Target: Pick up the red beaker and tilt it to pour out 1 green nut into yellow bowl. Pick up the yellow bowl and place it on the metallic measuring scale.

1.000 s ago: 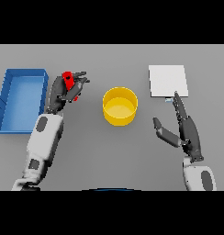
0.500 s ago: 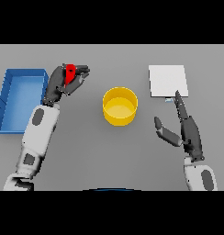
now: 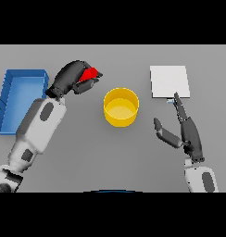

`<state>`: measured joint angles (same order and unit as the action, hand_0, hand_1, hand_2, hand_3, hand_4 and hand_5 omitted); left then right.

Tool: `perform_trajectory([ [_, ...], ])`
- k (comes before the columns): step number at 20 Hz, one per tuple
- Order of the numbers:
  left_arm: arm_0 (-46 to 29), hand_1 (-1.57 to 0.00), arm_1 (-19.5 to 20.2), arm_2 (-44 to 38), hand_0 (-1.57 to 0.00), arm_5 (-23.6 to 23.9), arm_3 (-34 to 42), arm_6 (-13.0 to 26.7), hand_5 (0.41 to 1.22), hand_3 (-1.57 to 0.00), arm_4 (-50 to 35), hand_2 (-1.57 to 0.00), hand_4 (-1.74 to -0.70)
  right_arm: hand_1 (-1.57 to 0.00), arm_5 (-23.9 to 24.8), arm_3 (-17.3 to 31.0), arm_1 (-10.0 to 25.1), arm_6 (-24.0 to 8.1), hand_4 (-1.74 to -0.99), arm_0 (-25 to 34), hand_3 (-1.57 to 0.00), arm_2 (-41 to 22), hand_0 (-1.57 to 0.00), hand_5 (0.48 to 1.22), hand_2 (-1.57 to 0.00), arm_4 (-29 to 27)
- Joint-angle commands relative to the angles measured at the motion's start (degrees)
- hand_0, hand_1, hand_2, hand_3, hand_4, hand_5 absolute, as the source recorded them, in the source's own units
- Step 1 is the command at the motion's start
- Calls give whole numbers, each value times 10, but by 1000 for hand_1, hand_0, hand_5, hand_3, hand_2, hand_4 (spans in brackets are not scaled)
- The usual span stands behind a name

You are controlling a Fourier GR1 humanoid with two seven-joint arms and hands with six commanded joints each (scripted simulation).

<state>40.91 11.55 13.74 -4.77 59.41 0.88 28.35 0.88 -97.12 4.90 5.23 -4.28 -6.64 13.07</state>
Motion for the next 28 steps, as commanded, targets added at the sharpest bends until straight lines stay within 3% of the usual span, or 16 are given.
perform_trajectory([
  [1,14,-1570,0,16,-1570,-4,-5,9,1139,-1569,20,-1570,-1740,1,0,-1,-2,-4,-1178,5,1,0,1,667,1,-2],
  [7,74,-1571,21,125,-1571,-53,-32,41,1197,-1571,155,-1571,-1741,1,-2,-11,-6,-2,-1187,-8,1,0,1,676,1,-9],
  [8,90,-1571,19,139,-1571,-68,-42,48,1202,-1571,173,-1571,-1689,1,-2,-10,-3,-9,-1191,-6,1,5,1,675,1,-12],
  [11,122,-1571,33,185,-1571,-100,-65,23,1211,-1383,221,-1571,-1710,1,-3,-5,-12,-9,-1195,-9,1,5,1,671,1,-20],
  [15,171,-1571,34,237,-1571,-140,-88,-2,1217,-1295,271,-1571,-1719,1,-9,-5,-22,-13,-1206,-12,1,6,1,639,1,-37],
  [20,217,-1571,24,296,-1571,-149,-127,-50,1220,-1480,327,-1571,-1729,1,2,-10,-18,3,-1214,-19,1,7,1,600,1,-24],
  [28,274,-1571,27,394,-1571,-153,-145,-104,1221,-1556,417,-1571,-1738,1,13,-2,-23,4,-1148,-12,1,6,1,566,1,-14],
])
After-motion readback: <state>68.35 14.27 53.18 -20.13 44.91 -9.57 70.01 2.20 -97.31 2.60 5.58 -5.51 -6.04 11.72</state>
